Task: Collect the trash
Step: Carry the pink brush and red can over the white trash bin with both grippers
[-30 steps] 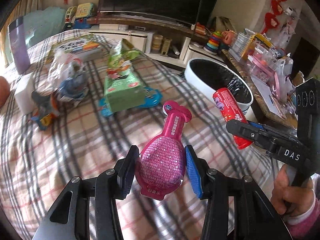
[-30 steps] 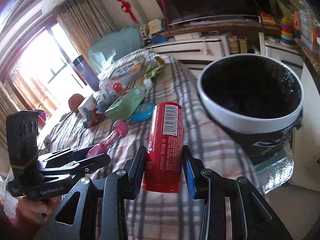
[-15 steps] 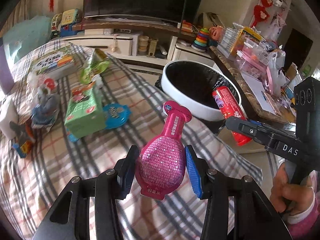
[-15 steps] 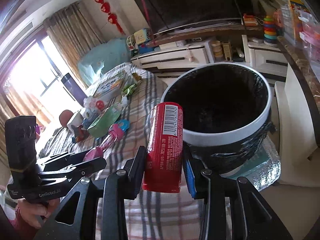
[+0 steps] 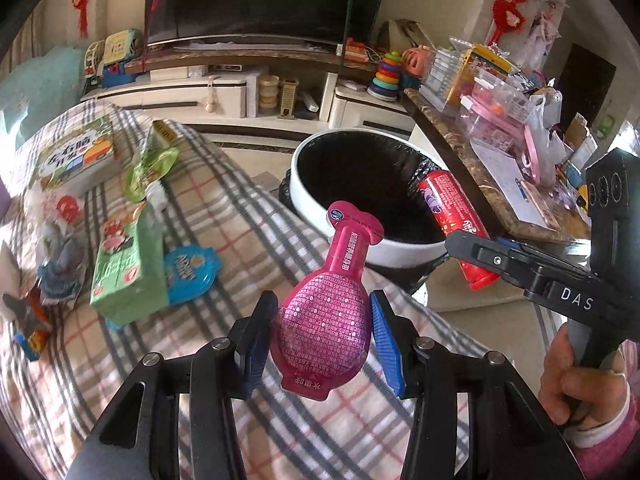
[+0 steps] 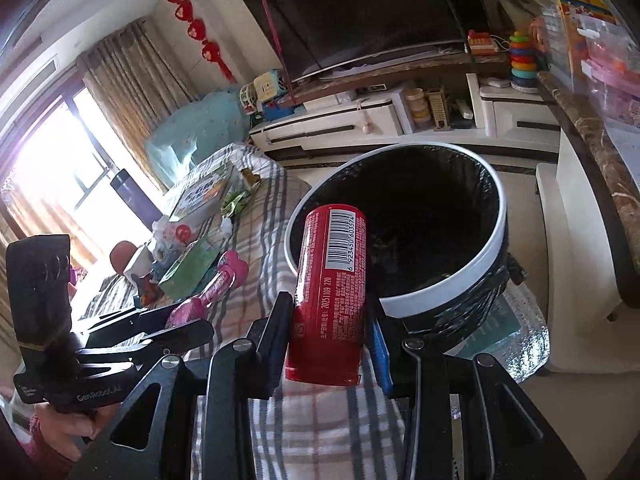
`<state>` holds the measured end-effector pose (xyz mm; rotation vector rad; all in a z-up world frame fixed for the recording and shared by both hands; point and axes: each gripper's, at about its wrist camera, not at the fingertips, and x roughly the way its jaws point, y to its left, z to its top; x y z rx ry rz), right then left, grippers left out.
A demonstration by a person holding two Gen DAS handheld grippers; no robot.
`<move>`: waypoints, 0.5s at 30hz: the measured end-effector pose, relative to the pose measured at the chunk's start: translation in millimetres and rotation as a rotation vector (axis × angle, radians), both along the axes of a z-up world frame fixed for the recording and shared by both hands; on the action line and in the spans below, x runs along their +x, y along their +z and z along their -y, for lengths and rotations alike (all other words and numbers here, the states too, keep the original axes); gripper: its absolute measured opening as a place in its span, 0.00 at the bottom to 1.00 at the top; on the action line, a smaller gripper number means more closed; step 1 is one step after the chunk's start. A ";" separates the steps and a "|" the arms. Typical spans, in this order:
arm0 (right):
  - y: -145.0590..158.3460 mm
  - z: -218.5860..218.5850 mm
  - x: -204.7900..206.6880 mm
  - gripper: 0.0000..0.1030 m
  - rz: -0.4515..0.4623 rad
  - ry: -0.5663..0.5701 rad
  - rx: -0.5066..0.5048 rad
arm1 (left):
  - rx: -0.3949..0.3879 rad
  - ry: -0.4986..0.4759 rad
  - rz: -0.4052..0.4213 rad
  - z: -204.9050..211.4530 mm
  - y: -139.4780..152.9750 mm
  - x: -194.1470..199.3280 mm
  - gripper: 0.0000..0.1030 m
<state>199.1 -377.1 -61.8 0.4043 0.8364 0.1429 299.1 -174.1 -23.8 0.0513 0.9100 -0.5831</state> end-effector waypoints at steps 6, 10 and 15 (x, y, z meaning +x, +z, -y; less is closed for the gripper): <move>1.6 11.8 4.6 0.35 0.003 -0.018 -0.006 | 0.006 -0.018 0.005 13.5 0.5 10.1 0.44; 0.6 20.1 9.0 0.35 0.000 -0.028 -0.006 | 0.011 -0.022 0.002 22.0 -0.7 18.2 0.44; -1.6 27.8 13.3 0.35 -0.007 -0.035 -0.014 | 0.020 -0.027 0.001 33.0 -1.4 28.1 0.44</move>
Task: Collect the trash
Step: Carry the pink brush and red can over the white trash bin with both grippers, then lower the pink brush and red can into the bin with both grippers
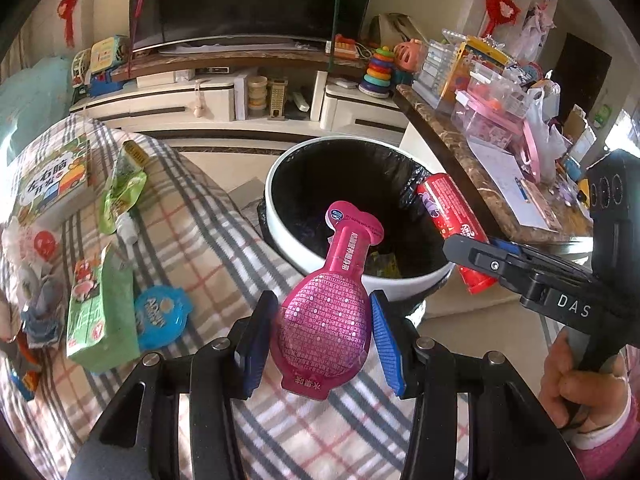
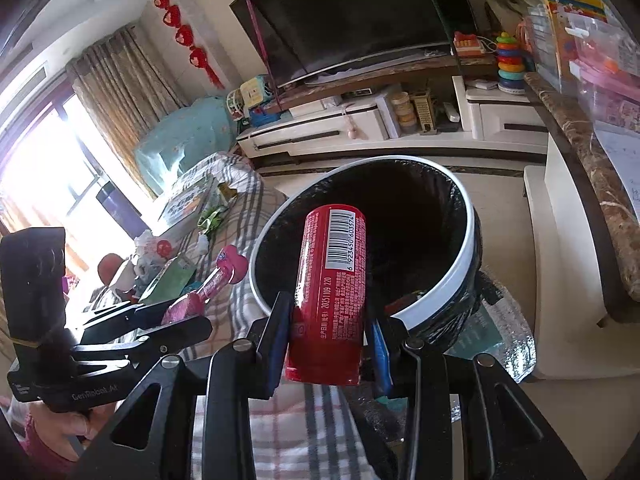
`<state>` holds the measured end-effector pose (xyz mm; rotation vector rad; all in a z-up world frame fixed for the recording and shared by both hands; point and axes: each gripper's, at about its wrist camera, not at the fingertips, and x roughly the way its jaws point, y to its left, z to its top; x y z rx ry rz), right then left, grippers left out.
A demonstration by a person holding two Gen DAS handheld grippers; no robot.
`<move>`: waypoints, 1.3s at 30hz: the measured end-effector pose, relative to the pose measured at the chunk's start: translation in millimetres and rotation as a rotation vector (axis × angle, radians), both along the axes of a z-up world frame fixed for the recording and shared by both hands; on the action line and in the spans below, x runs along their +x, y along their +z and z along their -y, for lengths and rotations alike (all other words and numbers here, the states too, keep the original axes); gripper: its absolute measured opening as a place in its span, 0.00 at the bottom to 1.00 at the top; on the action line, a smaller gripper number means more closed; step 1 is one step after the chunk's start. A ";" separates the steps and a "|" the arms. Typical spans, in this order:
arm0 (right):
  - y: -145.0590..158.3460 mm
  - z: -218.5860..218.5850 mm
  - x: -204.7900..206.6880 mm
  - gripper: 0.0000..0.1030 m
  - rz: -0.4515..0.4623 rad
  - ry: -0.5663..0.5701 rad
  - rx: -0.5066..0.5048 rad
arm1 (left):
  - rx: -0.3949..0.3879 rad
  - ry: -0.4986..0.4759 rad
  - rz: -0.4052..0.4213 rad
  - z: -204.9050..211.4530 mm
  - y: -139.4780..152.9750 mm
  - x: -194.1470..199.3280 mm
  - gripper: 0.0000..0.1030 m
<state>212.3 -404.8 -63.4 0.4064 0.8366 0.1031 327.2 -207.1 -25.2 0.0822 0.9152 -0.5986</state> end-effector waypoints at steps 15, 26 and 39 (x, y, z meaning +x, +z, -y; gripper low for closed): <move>-3.2 19.2 32.1 0.35 -0.046 0.014 -0.050 | 0.042 -0.014 -0.005 36.3 -3.1 46.3 0.44; -9.6 28.2 51.9 0.35 -0.081 0.027 -0.077 | 0.060 -0.019 -0.027 52.1 -10.9 72.7 0.44; -14.1 35.2 64.2 0.35 -0.107 0.037 -0.077 | 0.090 -0.021 -0.020 63.8 -11.0 82.6 0.46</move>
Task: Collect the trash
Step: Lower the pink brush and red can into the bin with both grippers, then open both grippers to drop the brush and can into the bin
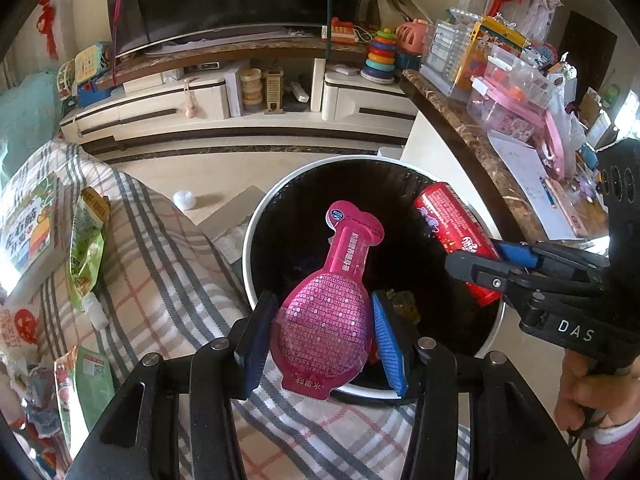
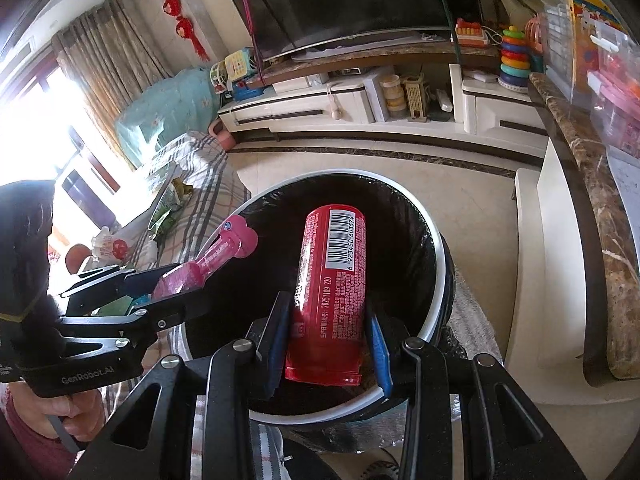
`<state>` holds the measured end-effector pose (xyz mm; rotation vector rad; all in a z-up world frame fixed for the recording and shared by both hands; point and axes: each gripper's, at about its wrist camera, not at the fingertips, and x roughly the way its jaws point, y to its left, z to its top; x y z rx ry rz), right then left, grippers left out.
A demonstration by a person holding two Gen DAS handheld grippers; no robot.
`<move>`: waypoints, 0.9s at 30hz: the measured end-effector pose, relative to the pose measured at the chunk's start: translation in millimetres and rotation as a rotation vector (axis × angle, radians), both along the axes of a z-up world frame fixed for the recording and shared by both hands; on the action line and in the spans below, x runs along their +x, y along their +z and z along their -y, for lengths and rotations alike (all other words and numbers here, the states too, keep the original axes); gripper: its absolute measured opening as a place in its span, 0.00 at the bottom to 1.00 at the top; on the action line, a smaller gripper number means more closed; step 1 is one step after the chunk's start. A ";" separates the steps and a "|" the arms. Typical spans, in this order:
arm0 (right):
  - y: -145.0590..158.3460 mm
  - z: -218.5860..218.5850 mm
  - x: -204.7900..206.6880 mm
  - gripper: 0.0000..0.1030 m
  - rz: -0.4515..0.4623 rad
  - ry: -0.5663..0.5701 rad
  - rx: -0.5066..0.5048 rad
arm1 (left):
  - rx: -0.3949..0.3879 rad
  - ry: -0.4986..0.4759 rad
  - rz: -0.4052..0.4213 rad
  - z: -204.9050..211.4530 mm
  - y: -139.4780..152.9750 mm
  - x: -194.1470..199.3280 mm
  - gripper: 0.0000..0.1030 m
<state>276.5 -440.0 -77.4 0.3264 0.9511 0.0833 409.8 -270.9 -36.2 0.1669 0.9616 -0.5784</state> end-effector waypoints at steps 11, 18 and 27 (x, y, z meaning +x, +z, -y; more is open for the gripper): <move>-2.1 8.6 -3.4 0.47 -0.002 -0.031 0.059 | -0.046 0.040 -0.020 -16.3 0.1 -7.3 0.58; 6.1 0.1 -14.5 0.78 0.033 -0.031 0.078 | -0.105 0.083 -0.007 -46.2 0.4 -35.8 0.62; 11.2 -30.4 -35.6 0.89 0.080 -0.023 0.104 | -0.141 0.160 0.019 -99.2 -0.8 -89.8 0.63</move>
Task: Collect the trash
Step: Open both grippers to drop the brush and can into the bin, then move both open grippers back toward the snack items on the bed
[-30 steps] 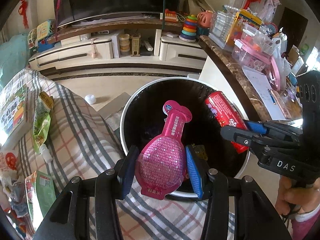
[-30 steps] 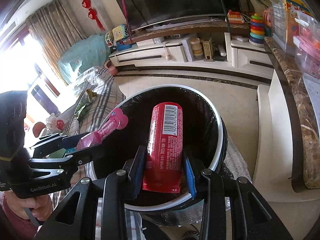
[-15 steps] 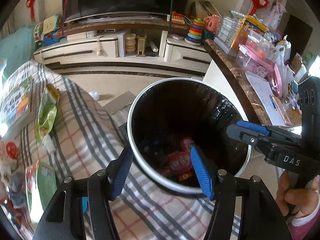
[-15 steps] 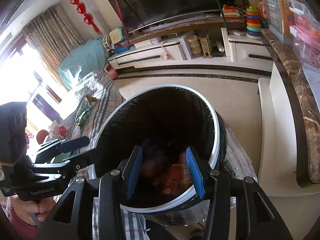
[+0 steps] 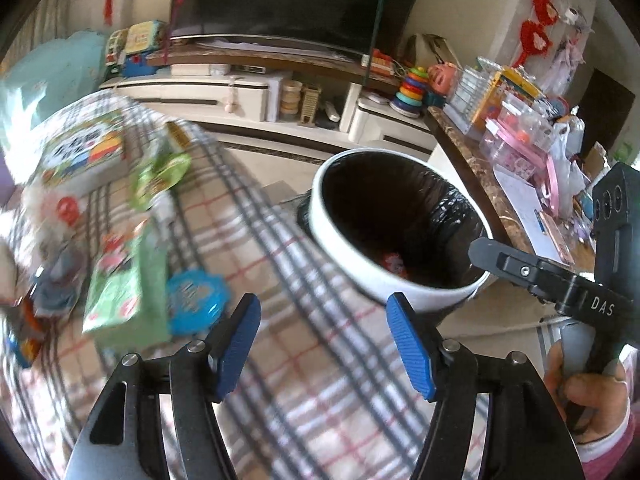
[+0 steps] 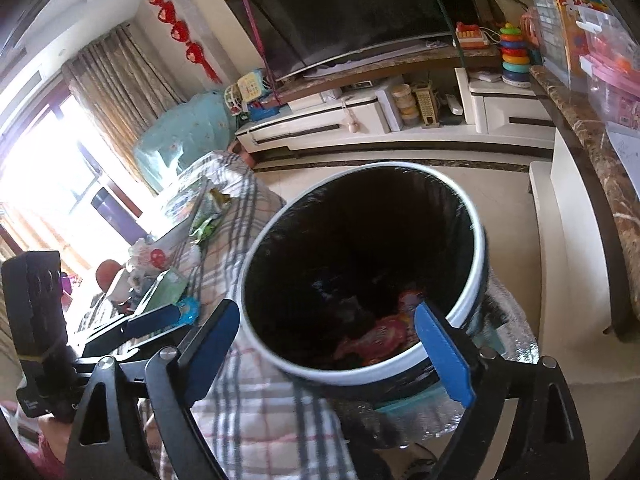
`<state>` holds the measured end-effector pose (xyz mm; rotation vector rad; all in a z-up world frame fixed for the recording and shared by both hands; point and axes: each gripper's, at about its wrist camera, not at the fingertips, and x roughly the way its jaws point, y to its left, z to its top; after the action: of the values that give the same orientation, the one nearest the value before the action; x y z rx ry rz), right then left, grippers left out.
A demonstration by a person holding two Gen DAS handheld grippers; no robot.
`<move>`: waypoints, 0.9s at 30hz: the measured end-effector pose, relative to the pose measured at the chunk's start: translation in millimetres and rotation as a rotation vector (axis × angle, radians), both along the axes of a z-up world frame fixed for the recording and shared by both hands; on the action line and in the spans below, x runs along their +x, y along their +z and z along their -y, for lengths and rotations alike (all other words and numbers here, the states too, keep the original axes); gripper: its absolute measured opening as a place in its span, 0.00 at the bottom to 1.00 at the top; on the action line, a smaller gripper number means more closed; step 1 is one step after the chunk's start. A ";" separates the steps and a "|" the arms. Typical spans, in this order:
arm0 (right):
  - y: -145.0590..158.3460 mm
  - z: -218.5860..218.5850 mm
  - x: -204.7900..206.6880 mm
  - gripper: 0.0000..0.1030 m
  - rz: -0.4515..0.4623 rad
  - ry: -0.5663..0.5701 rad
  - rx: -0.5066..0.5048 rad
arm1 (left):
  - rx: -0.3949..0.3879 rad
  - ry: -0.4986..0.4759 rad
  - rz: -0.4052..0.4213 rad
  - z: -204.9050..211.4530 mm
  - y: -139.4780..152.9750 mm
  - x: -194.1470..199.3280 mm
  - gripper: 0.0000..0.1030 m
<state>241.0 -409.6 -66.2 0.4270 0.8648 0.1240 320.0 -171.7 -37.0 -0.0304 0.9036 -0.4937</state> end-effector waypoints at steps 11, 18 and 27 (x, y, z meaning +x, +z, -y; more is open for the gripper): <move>-0.5 -60.0 -16.0 0.90 0.029 0.086 -0.007 | -0.027 0.139 -0.008 -69.6 0.6 -48.5 0.63; -8.6 -102.0 -19.0 0.91 0.017 0.172 -0.018 | -0.046 0.222 -0.043 -108.1 -6.5 -66.9 0.63; -18.0 -134.1 -18.2 0.91 0.002 0.226 -0.024 | -0.063 0.317 -0.067 -145.9 -9.7 -77.3 0.63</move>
<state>222.7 -275.5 -84.2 0.3056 0.9102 0.3219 242.7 -25.7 -46.8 -0.2454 0.9278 -0.2265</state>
